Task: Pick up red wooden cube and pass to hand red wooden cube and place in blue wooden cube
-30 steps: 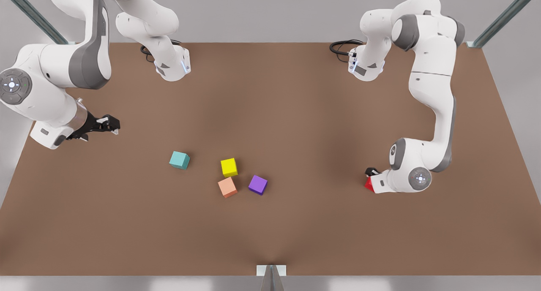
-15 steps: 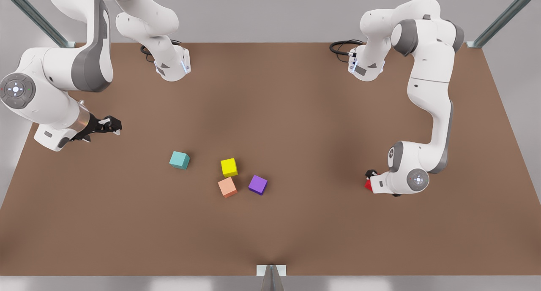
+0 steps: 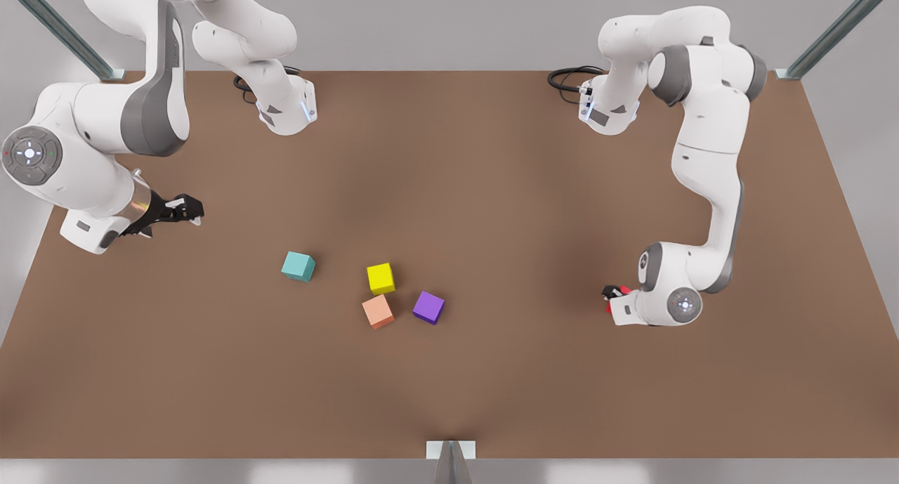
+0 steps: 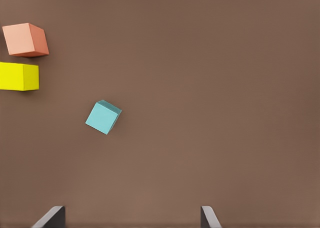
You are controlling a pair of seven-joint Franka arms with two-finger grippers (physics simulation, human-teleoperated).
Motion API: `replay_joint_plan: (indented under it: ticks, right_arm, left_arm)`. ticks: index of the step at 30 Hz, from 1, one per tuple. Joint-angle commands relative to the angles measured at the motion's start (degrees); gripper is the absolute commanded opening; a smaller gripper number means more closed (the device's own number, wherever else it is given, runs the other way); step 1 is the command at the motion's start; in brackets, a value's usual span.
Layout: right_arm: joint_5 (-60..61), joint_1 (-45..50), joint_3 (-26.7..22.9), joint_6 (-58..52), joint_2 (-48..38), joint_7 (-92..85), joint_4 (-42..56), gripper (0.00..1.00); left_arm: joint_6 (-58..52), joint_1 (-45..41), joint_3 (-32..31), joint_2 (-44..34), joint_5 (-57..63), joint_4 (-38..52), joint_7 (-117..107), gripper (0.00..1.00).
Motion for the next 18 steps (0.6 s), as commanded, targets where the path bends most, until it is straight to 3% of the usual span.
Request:
replay_joint_plan:
  ticks: [1, 8, 9, 12, 15, 18]
  right_arm:
    - [0.04, 0.00, -0.01, -0.02, -0.01, -1.07, 0.03, 1.00]
    - [0.12, 0.00, -0.01, -0.11, 0.26, -1.24, 0.11, 1.00]
    - [0.12, 0.00, -0.01, -0.02, 0.34, -1.33, 0.20, 1.00]
    - [0.21, 0.00, -0.01, 0.07, 0.96, -1.33, 0.64, 1.00]
    - [1.00, 0.00, 0.07, 0.33, 1.31, -2.72, 0.99, 1.00]
    - [20.58, 0.01, 0.34, -2.48, 6.49, -16.27, 1.70, 1.00]
  left_arm:
    - [0.45, -0.06, 0.00, -0.05, 0.20, 0.08, -2.32, 0.94]
    - [0.45, -0.15, 0.43, 0.48, 0.29, 0.08, -2.32, 0.94]
    - [0.45, -0.15, 0.44, 0.48, 0.29, 0.17, -2.32, 0.90]
    - [0.36, -0.15, 0.44, 0.39, 0.29, 0.26, -2.23, 0.59]
    - [-0.95, -0.24, 0.17, -0.23, -0.24, 1.39, -5.83, 0.51]
    - [-20.70, -0.15, -4.47, -0.32, -13.85, 11.14, -15.31, 0.51]
